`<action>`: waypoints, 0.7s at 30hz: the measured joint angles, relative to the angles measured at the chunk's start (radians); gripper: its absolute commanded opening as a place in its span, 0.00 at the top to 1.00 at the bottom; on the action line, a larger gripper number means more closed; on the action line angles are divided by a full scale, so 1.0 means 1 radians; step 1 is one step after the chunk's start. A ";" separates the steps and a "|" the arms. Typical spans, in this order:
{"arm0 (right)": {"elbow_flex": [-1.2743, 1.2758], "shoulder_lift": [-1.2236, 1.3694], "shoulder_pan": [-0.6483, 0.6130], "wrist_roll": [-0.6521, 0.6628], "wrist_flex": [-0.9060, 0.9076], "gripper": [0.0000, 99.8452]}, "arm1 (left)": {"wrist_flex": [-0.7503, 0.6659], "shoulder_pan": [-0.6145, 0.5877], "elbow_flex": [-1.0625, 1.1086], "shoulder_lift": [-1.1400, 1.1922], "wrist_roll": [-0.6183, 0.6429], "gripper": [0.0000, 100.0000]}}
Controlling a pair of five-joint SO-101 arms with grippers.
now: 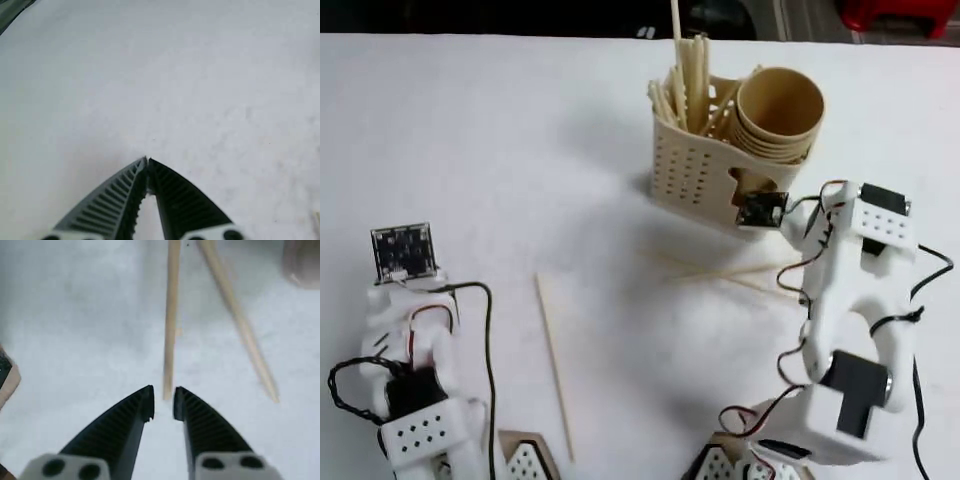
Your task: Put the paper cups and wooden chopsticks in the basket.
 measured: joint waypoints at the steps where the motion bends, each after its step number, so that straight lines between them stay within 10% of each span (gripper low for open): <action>1: 0.006 -0.025 -0.017 0.000 0.021 0.72 | 0.000 0.000 0.000 0.000 0.000 0.98; 8: 0.101 -0.212 -0.229 -0.110 0.097 0.69 | 0.000 0.000 0.000 0.000 0.000 0.98; 21: 0.275 -0.198 -0.489 -0.417 -0.304 0.56 | 0.000 0.000 0.000 0.000 0.000 0.98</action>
